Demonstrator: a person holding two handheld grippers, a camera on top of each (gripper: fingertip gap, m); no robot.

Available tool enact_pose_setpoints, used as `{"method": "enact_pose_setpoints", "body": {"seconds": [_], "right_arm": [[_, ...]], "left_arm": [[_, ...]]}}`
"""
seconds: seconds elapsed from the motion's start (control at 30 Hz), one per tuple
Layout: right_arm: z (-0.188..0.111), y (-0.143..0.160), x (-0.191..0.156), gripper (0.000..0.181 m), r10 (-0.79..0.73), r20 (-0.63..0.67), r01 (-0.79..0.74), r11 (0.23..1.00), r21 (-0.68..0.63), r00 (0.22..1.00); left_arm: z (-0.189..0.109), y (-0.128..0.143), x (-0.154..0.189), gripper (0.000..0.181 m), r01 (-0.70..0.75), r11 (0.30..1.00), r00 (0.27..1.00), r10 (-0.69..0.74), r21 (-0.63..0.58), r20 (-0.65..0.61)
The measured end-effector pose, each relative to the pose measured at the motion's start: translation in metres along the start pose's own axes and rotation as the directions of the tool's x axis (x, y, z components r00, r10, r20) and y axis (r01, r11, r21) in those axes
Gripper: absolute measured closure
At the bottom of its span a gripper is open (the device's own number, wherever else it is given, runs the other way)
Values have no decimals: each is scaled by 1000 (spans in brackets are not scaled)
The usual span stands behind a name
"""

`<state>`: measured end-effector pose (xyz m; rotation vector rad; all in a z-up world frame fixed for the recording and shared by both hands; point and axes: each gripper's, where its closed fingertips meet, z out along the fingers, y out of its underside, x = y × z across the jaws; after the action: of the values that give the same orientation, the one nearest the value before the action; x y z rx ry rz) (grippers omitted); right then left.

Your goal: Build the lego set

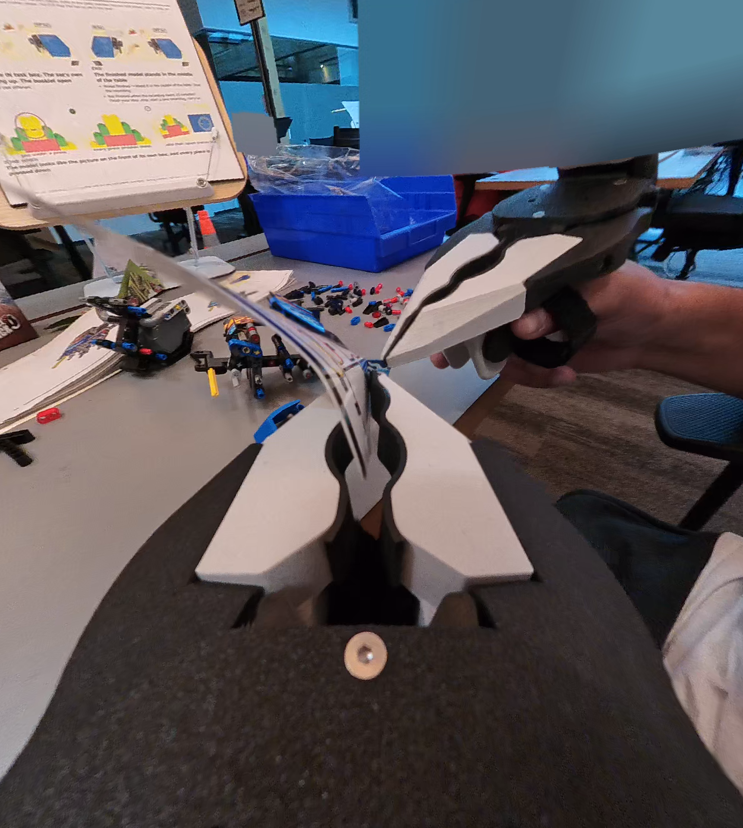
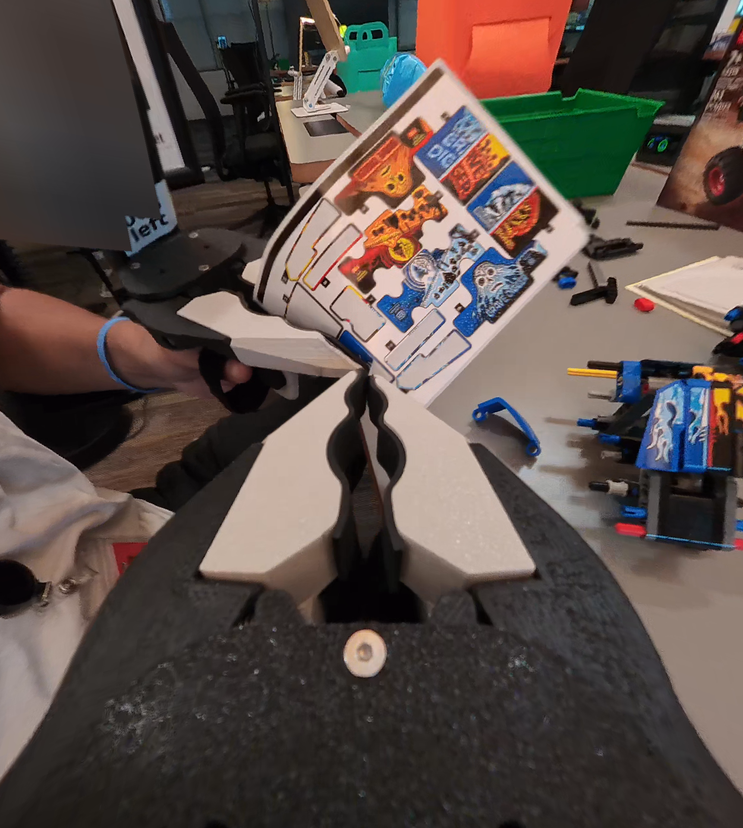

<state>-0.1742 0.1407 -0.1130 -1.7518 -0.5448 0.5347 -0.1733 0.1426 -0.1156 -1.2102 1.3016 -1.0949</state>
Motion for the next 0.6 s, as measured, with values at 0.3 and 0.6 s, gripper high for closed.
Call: {"method": "enact_pose_setpoints", "body": {"seconds": [0.3,0.6], "right_arm": [[-10,-2,16,181,175,47,-177,983,42,983],[-10,7,13,181,-5,-4,5,1000,-22,1000]], "left_arm": [[-5,-2,-1,168,25,1000,998,-25,-6,-55],[-6,0,-11,156,435,897,879,-441,-73,-179]]}}
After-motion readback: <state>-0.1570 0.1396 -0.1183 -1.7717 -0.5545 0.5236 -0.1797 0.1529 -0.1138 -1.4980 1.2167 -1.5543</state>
